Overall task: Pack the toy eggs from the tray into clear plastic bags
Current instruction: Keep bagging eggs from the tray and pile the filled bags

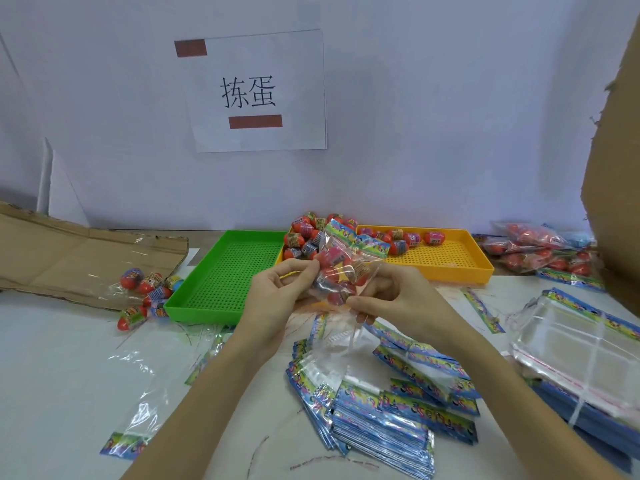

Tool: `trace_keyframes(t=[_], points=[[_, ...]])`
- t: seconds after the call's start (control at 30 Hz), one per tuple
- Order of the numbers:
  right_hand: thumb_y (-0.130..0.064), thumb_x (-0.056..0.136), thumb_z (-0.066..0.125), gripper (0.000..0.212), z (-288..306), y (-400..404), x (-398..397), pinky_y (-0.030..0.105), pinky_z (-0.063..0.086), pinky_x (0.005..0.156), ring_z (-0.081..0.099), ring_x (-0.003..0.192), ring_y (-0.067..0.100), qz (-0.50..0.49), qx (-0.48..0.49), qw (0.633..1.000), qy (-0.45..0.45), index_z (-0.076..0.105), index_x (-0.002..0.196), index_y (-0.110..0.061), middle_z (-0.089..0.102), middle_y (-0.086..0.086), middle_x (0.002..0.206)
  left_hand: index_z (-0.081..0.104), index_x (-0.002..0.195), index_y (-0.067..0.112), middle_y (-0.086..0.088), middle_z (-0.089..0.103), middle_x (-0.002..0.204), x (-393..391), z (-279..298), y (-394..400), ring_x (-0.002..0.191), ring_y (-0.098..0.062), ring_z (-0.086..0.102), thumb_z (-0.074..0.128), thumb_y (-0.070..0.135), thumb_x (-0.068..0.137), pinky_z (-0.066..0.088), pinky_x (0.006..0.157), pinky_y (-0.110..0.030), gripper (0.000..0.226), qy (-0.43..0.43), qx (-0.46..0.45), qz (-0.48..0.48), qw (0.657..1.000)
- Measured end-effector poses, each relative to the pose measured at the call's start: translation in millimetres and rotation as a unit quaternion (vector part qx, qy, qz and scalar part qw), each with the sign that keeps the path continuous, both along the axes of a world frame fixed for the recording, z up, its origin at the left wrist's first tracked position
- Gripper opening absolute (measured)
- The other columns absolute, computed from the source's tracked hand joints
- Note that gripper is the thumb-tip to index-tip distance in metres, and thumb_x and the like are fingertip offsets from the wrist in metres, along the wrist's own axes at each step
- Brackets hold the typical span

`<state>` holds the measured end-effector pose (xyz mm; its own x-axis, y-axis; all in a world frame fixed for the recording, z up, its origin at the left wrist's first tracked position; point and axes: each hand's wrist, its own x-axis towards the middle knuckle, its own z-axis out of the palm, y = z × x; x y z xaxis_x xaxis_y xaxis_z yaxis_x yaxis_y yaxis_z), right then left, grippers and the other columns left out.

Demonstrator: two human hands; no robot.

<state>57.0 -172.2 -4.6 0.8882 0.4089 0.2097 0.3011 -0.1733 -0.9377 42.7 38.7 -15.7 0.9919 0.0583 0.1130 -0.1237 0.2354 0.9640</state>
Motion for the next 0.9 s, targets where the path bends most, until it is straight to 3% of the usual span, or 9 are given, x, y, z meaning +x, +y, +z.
trace_keyframes(t=[0.33,0.47,0.5,0.57,0.67,0.73,0.77,0.83,0.9], points=[[-0.007,0.100,0.066,0.015,0,-15,7,0.030,0.061,0.079,0.077,0.089,0.026,0.038,-0.015,0.999,0.022,0.071,0.113,-0.013,0.080,0.010,0.095,0.084,0.093,0.014,-0.011,0.080,0.102,4,3,4,0.084,-0.019,0.076,0.081,0.029,0.077,0.064,0.084,-0.030,0.023,0.065,-0.094,-0.056,0.992],[-0.032,0.102,0.063,0.036,-1,-12,7,0.039,0.063,0.088,0.076,0.098,0.019,-0.023,-0.041,0.997,0.053,0.059,0.137,-0.023,0.077,0.005,0.112,0.085,0.096,0.013,-0.013,0.081,0.100,4,-1,-4,0.084,-0.016,0.078,0.079,0.025,0.083,0.062,0.074,-0.024,0.020,0.016,-0.128,0.024,0.991],[-0.044,0.100,0.061,0.047,-2,-8,7,0.041,0.063,0.089,0.076,0.099,0.019,-0.045,-0.031,0.996,0.070,0.057,0.140,-0.020,0.076,0.005,0.114,0.086,0.097,0.014,-0.012,0.082,0.098,4,-2,-5,0.084,-0.015,0.078,0.080,0.024,0.083,0.061,0.073,-0.023,0.018,-0.017,-0.102,0.065,0.993],[-0.064,0.094,0.052,0.072,-1,-3,7,0.043,0.062,0.090,0.076,0.102,0.027,-0.040,0.053,0.983,0.168,0.056,0.140,-0.009,0.076,0.012,0.114,0.085,0.098,0.017,-0.004,0.082,0.098,3,-4,-2,0.090,-0.013,0.079,0.081,0.019,0.086,0.060,0.079,-0.023,0.013,-0.147,0.062,0.150,0.976],[-0.073,0.095,0.046,0.086,7,-7,6,0.050,0.055,0.102,0.067,0.120,0.042,0.082,0.234,0.911,0.330,0.058,0.138,0.001,0.070,0.025,0.126,0.084,0.106,0.011,0.001,0.080,0.111,5,-8,2,0.105,-0.015,0.075,0.081,0.011,0.091,0.059,0.093,-0.034,0.015,-0.410,0.349,0.152,0.829],[-0.058,0.101,0.054,0.069,9,-11,5,0.053,0.054,0.103,0.065,0.124,0.040,0.087,0.284,0.897,0.328,0.061,0.138,-0.001,0.068,0.020,0.132,0.084,0.107,0.011,0.000,0.077,0.119,6,-9,-1,0.110,-0.022,0.072,0.082,0.018,0.092,0.056,0.095,-0.042,0.016,-0.490,0.457,0.122,0.733],[-0.048,0.103,0.057,0.056,9,-13,5,0.053,0.057,0.099,0.067,0.121,0.037,0.053,0.281,0.906,0.311,0.064,0.136,-0.004,0.068,0.018,0.133,0.084,0.107,0.014,0.000,0.075,0.124,6,-10,-2,0.115,-0.025,0.070,0.082,0.027,0.091,0.054,0.098,-0.045,0.021,-0.500,0.487,0.108,0.708],[-0.033,0.105,0.057,0.037,8,-13,8,0.049,0.062,0.087,0.073,0.111,0.031,-0.027,0.262,0.924,0.276,0.071,0.127,-0.007,0.072,0.014,0.128,0.082,0.114,0.020,0.001,0.067,0.137,5,-12,-6,0.130,-0.023,0.060,0.081,0.042,0.089,0.045,0.110,-0.044,0.034,-0.471,0.491,0.077,0.729],[-0.029,0.108,0.052,0.033,6,-14,11,0.044,0.064,0.080,0.075,0.106,0.028,-0.070,0.260,0.930,0.251,0.071,0.125,-0.007,0.074,0.013,0.122,0.073,0.129,0.024,0.005,0.056,0.146,1,-12,-10,0.139,-0.015,0.051,0.076,0.048,0.092,0.039,0.116,-0.032,0.044,-0.386,0.434,0.082,0.810]])
